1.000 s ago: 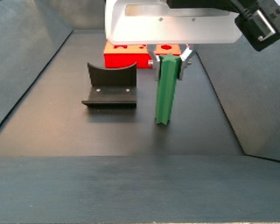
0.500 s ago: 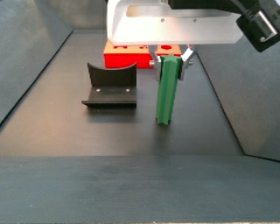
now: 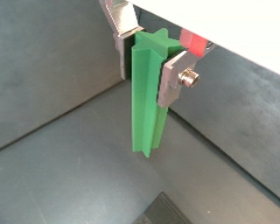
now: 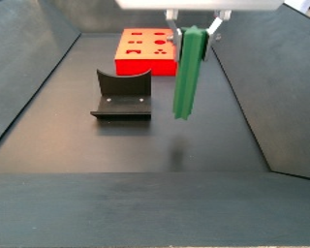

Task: Pick up the star object. Move up. Move to above the board. Insert the star object.
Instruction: Move to above the board.

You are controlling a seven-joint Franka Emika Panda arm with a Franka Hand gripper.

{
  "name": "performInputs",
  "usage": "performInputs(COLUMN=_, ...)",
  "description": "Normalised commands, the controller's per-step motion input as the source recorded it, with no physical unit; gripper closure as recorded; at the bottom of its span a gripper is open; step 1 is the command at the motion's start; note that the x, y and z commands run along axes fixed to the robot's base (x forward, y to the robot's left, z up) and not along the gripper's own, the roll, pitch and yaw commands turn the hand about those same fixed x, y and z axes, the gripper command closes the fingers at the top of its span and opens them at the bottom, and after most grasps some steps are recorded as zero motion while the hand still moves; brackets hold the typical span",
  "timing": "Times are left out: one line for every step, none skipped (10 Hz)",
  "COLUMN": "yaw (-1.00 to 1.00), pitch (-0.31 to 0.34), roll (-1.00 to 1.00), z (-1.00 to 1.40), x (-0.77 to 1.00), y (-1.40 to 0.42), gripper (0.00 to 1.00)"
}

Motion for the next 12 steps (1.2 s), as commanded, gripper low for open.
performInputs(yaw=-0.37, pitch=0.198, roll=0.29, z=1.00, x=0.28, y=0.03, gripper=1.00)
performInputs(yaw=-0.34, pitch=0.211, roll=0.27, z=1.00, x=0.28, y=0.02, gripper=1.00)
performInputs(yaw=-0.25, pitch=0.218, roll=0.22, z=1.00, x=0.26, y=0.02, gripper=1.00)
performInputs(yaw=-0.12, pitch=0.177, roll=0.14, z=1.00, x=0.22, y=0.01, gripper=1.00)
performInputs(yaw=-0.08, pitch=0.154, roll=0.11, z=1.00, x=0.21, y=0.01, gripper=1.00)
performInputs(yaw=-0.04, pitch=0.133, roll=0.08, z=1.00, x=0.19, y=0.01, gripper=1.00)
performInputs(yaw=-0.02, pitch=0.122, roll=0.06, z=1.00, x=0.17, y=0.01, gripper=1.00)
performInputs(yaw=-0.02, pitch=0.115, roll=0.05, z=1.00, x=0.15, y=0.01, gripper=1.00)
performInputs(yaw=-0.02, pitch=0.115, roll=0.05, z=0.86, x=0.11, y=0.00, gripper=1.00)
performInputs(yaw=-0.02, pitch=0.108, roll=0.04, z=0.70, x=0.07, y=0.00, gripper=1.00)
performInputs(yaw=-0.02, pitch=0.101, roll=0.04, z=0.53, x=0.04, y=0.00, gripper=1.00)
performInputs(yaw=-0.02, pitch=0.092, roll=0.04, z=0.37, x=0.03, y=0.00, gripper=1.00)
